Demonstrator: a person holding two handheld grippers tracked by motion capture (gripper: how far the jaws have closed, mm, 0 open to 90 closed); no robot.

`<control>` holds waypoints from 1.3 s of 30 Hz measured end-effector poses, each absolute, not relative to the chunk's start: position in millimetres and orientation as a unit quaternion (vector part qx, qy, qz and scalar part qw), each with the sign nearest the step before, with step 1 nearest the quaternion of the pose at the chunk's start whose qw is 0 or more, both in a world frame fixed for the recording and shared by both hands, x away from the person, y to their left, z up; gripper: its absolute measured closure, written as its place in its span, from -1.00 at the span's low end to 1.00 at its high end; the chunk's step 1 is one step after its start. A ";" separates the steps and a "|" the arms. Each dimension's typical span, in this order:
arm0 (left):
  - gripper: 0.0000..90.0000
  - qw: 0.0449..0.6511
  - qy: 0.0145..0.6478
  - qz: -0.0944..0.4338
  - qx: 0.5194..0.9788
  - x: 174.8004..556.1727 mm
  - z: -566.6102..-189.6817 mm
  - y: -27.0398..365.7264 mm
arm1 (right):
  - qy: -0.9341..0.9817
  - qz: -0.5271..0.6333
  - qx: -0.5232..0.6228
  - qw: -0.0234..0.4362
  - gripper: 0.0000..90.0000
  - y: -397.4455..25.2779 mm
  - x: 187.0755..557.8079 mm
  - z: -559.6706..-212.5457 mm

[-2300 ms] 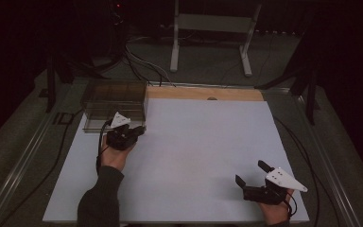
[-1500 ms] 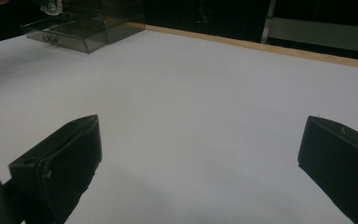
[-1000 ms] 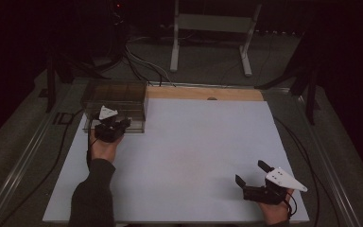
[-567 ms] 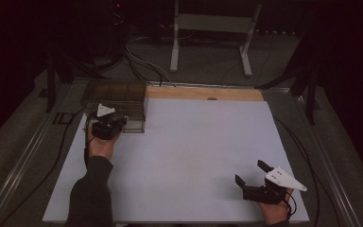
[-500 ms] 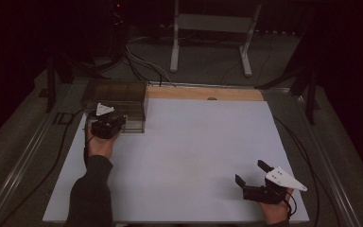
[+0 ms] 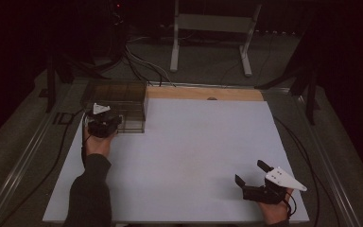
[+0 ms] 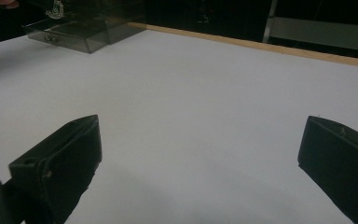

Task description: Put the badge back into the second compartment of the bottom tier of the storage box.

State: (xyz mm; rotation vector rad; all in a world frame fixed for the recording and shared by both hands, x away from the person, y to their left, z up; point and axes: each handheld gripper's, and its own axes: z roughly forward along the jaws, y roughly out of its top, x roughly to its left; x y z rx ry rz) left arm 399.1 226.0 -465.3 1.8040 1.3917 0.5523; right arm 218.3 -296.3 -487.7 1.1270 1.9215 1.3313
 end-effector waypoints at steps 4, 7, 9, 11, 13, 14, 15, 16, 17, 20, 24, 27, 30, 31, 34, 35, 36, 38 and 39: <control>0.95 0.385 0.551 0.216 0.708 402.0 -468.4 225.8 | 0.713 0.494 0.418 0.270 -0.99 -296.4 218.4 -487.8; 0.95 0.383 0.554 0.214 0.708 403.4 -470.1 226.0 | 0.713 0.494 0.418 0.270 -1.00 -296.6 218.6 -487.9; 0.95 0.379 0.556 0.213 0.709 405.6 -473.2 226.6 | 0.713 0.495 0.418 0.269 -0.99 -296.8 218.7 -488.0; 0.95 0.376 0.558 0.212 0.709 407.0 -475.3 227.4 | 0.713 0.495 0.418 0.269 -1.00 -296.9 218.8 -488.1; 0.95 0.375 0.560 0.210 0.708 408.3 -477.4 228.1 | 0.713 0.496 0.417 0.269 -1.00 -296.9 219.0 -488.3; 0.95 0.374 0.561 0.209 0.708 408.8 -478.3 228.2 | 0.713 0.495 0.417 0.269 -1.00 -296.7 219.1 -488.4; 0.95 0.374 0.561 0.209 0.708 408.8 -478.3 228.2 | 0.713 0.495 0.417 0.269 -1.00 -296.7 219.1 -488.4; 0.95 0.373 0.562 0.208 0.708 409.6 -479.8 227.9 | 0.713 0.495 0.418 0.269 -1.00 -296.5 219.0 -488.3; 0.95 0.373 0.562 0.208 0.708 409.6 -479.8 227.9 | 0.713 0.495 0.418 0.269 -0.99 -296.5 219.0 -488.4; 0.95 0.371 0.565 0.208 0.707 410.7 -481.1 229.0 | 0.714 0.495 0.417 0.269 -1.00 -296.6 219.4 -488.8; 0.95 0.371 0.569 0.204 0.705 411.7 -483.4 231.0 | 0.714 0.495 0.417 0.268 -1.00 -296.1 219.4 -488.9; 0.95 0.372 0.573 0.202 0.702 412.8 -485.0 232.2 | 0.715 0.494 0.417 0.267 -1.00 -295.5 219.4 -489.1; 0.95 0.371 0.575 0.202 0.701 413.4 -485.8 232.7 | 0.714 0.494 0.417 0.268 -1.00 -295.6 219.4 -489.0; 0.95 0.372 0.576 0.201 0.700 413.6 -486.2 233.0 | 0.714 0.494 0.417 0.268 -1.00 -295.7 219.4 -489.0; 0.97 0.371 0.579 0.200 0.698 414.3 -487.9 233.6 | 0.714 0.495 0.417 0.268 -1.00 -295.9 219.1 -488.8; 0.97 0.370 0.579 0.199 0.699 414.4 -488.3 233.6 | 0.714 0.495 0.417 0.268 -1.00 -295.9 219.1 -488.8; 0.97 0.369 0.579 0.200 0.699 414.5 -488.7 233.5 | 0.714 0.495 0.417 0.268 -1.00 -295.9 218.9 -488.8; 0.97 0.368 0.581 0.201 0.698 414.9 -489.8 233.5 | 0.714 0.495 0.417 0.268 -1.00 -295.8 218.7 -488.7; 0.97 0.368 0.581 0.201 0.698 414.9 -489.8 233.5 | 0.714 0.495 0.417 0.268 -0.99 -295.7 218.5 -488.7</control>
